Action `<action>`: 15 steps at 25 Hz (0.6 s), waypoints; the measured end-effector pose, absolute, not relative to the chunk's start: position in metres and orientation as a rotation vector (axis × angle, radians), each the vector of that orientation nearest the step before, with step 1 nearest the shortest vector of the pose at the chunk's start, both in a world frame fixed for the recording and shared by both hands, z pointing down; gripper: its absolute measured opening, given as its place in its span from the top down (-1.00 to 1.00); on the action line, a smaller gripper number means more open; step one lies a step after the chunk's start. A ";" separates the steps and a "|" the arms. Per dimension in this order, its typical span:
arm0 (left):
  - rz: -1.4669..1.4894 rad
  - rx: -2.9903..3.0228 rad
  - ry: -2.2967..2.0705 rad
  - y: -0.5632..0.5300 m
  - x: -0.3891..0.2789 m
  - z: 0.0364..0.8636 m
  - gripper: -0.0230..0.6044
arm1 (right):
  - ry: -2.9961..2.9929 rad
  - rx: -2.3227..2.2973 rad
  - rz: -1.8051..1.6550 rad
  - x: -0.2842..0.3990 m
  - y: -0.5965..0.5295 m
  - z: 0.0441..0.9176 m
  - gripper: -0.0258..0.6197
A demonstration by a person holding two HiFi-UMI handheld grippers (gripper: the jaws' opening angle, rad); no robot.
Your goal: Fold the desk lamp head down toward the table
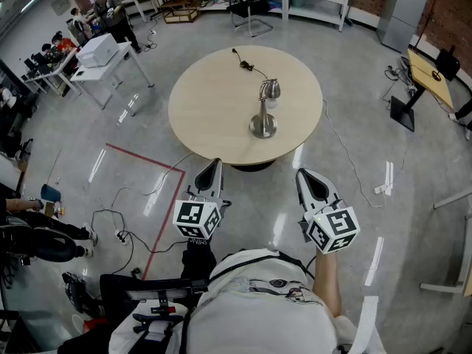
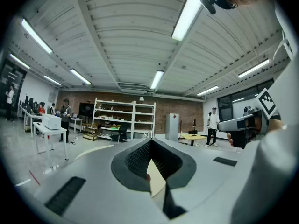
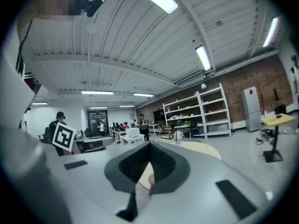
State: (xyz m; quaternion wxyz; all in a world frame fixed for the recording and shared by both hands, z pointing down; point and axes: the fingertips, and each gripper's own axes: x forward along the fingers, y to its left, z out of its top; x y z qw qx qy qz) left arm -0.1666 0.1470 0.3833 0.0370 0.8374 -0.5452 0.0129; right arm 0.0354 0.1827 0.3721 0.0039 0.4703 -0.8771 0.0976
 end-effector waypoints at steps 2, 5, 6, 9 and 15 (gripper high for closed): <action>0.032 2.564 -1.675 0.147 -0.159 0.387 0.93 | -2.755 1.472 0.294 0.044 0.183 0.372 0.91; 0.029 2.559 -1.677 0.149 -0.150 0.390 0.93 | -2.759 1.467 0.287 0.052 0.184 0.372 0.91; 0.032 2.559 -1.676 0.150 -0.148 0.390 0.93 | -2.760 1.465 0.287 0.054 0.184 0.373 0.91; 0.042 2.553 -1.675 0.150 -0.143 0.393 0.93 | -2.760 1.454 0.290 0.057 0.185 0.375 0.91; 0.038 2.549 -1.644 0.154 -0.128 0.396 0.93 | -2.774 1.415 0.291 0.057 0.193 0.375 0.91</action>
